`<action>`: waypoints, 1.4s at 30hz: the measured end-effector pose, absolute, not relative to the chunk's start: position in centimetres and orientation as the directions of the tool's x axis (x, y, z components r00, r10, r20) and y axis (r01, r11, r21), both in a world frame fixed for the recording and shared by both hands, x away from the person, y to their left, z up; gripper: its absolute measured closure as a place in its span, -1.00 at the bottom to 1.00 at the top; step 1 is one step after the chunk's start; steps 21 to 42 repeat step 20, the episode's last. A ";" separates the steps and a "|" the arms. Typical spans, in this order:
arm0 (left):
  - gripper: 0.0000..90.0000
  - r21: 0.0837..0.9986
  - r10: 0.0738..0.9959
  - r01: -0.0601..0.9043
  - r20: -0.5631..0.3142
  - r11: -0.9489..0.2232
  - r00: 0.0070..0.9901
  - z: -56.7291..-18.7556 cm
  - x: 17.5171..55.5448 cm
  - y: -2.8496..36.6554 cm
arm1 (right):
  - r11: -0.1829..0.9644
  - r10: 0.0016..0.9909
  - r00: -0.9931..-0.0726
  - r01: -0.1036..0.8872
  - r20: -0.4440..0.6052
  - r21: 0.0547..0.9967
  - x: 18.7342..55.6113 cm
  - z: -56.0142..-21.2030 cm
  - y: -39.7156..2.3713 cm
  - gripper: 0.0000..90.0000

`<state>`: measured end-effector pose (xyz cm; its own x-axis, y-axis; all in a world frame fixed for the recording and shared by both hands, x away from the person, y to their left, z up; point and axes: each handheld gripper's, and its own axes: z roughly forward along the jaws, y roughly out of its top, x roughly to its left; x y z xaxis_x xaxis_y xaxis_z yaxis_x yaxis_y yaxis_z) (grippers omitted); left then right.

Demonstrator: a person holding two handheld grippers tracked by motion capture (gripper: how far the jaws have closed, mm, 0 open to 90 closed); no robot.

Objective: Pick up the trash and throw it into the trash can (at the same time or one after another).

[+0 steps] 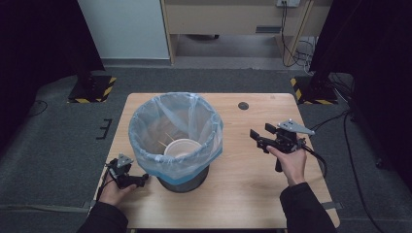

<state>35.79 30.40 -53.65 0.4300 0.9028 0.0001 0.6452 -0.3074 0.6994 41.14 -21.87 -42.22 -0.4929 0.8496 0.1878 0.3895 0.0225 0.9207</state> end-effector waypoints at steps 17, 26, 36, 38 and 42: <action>-1.00 0.700 0.901 0.644 0.000 -0.309 0.433 -53.7 35.8 30.4 | 0.249 0.898 -0.436 0.616 0.059 0.748 41.7 -50.1 -26.7 -0.55; -1.00 0.700 0.901 0.644 0.000 -0.309 0.433 -53.7 35.8 30.4 | 0.281 0.893 -0.449 0.618 0.037 0.734 41.8 -50.4 -27.4 -0.58; -1.00 0.700 0.901 0.644 0.000 -0.309 0.433 -53.7 35.8 30.4 | 0.281 0.893 -0.449 0.618 0.037 0.734 41.8 -50.4 -27.4 -0.58; -1.00 0.700 0.901 0.644 0.000 -0.309 0.433 -53.7 35.8 30.4 | 0.281 0.893 -0.449 0.618 0.037 0.734 41.8 -50.4 -27.4 -0.58; -1.00 0.700 0.901 0.644 0.000 -0.309 0.433 -53.7 35.8 30.4 | 0.281 0.893 -0.449 0.618 0.037 0.734 41.8 -50.4 -27.4 -0.58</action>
